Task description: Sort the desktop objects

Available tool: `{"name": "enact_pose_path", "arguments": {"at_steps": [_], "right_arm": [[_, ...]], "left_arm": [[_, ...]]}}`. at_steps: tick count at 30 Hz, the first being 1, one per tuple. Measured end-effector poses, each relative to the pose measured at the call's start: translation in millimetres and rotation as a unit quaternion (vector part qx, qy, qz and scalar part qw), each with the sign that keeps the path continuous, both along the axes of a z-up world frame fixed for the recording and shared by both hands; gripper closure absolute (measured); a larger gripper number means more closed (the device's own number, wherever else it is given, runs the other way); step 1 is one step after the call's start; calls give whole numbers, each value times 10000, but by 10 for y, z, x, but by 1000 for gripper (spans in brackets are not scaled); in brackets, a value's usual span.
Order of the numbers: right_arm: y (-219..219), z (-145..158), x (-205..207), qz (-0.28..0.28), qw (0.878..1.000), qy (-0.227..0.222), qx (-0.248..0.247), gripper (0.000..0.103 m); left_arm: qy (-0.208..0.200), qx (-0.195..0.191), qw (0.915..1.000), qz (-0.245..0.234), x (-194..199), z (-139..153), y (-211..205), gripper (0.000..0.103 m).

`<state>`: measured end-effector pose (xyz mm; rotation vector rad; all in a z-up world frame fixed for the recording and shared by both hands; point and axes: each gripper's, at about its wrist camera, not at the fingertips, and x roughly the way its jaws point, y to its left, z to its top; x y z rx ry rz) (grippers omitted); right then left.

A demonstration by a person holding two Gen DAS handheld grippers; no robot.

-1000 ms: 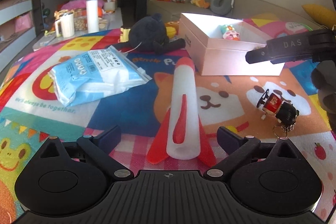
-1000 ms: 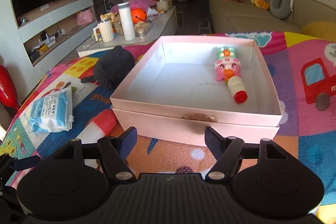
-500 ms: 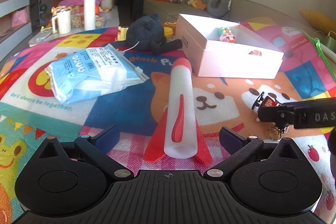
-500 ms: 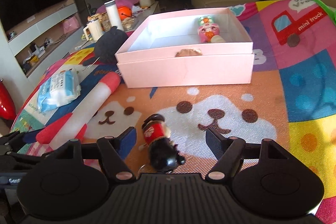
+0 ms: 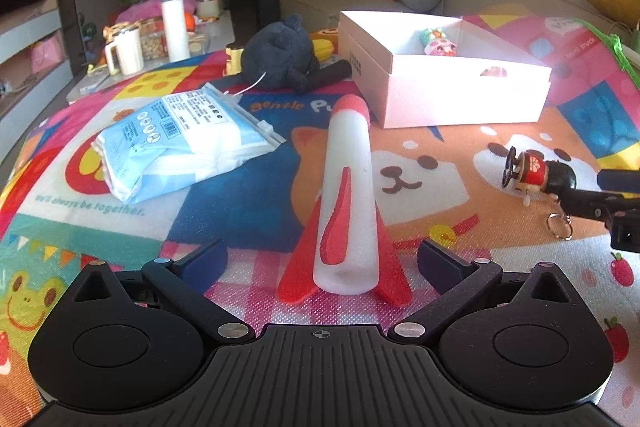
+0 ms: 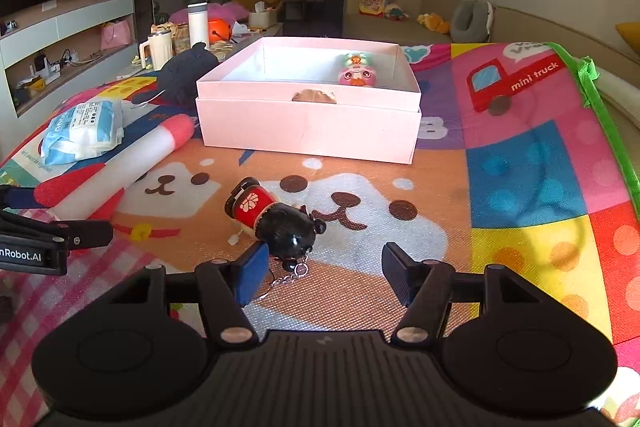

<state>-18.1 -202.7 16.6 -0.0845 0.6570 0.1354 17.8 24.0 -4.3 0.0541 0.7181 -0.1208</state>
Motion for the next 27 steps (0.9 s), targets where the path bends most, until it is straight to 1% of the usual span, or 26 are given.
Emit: {"name": "enact_pose_path", "arguments": {"at_steps": [3,5,6,9,13,15,17,18,19,21,23,24,25,27], "right_arm": [[2,0,10,26,9999,-105,9,39],[16,-19,38,23,10000,-92,19,38],[16,-25,44,14,10000,-79,25,37],[16,-30,50,19,9999,-102,56,28],[50,-41,61,72,10000,-45,-33,27],[58,-34,49,108,9999,-58,-73,27],[65,-24,33,133,9997,-104,-150,27],[67,-18,24,148,9996,-133,-193,27],[69,-13,21,159,9995,-144,-221,27],[86,2,22,239,9992,-136,-276,27],[129,36,26,437,9983,-146,-352,27],[159,61,26,590,9973,-155,-412,27],[192,88,28,734,9960,-170,-484,27],[245,141,39,1013,9926,-206,-634,27]], "left_arm": [[46,-80,10000,-34,12,-2,34,0],[53,-69,10000,-49,8,-4,33,0],[58,-52,10000,-44,10,-4,27,0],[88,-63,9999,10,27,3,18,0],[134,-54,9999,19,34,14,11,0],[200,-167,9997,-39,45,51,39,0],[79,-557,9983,-143,45,146,84,0],[-34,-627,9979,-137,52,199,84,0],[-136,-610,9979,-143,69,245,66,0],[-220,-408,9987,-225,159,296,-11,1],[-103,-158,9992,-342,297,273,-94,20],[31,-82,9991,-412,367,249,-122,38],[150,-60,9987,-475,432,225,-141,39],[225,-64,9983,-531,512,176,-139,39]]}}
